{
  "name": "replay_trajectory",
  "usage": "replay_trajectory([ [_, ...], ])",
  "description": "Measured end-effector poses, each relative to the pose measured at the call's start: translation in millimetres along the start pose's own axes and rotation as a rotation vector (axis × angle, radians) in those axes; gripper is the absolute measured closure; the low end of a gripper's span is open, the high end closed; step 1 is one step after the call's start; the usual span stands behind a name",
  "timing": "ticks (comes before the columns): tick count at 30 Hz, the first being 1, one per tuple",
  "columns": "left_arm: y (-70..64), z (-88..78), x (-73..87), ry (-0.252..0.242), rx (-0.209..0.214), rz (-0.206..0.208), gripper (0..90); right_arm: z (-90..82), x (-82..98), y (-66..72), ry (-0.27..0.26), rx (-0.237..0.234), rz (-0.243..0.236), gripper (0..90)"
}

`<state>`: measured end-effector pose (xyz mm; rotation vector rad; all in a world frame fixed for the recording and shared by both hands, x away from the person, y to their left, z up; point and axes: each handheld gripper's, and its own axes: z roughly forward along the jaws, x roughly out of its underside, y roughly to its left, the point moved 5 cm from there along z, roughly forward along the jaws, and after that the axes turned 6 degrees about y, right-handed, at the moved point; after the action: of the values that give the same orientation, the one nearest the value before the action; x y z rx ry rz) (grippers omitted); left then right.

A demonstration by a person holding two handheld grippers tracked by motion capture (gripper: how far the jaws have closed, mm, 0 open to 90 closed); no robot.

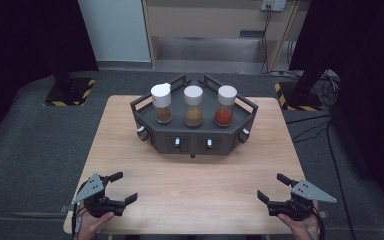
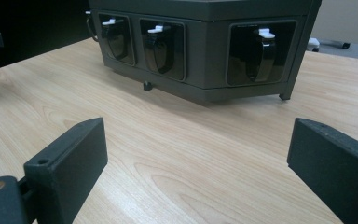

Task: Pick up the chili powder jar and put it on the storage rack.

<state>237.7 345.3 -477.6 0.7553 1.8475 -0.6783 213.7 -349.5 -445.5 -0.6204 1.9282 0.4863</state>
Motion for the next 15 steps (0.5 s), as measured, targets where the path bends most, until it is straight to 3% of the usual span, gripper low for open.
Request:
replay_trajectory([
  [15,0.9,0.6,0.3,-0.001,0.003,-0.001,2.5,1.3,0.9,-1.0,0.012,-0.006,0.003,5.0],
])
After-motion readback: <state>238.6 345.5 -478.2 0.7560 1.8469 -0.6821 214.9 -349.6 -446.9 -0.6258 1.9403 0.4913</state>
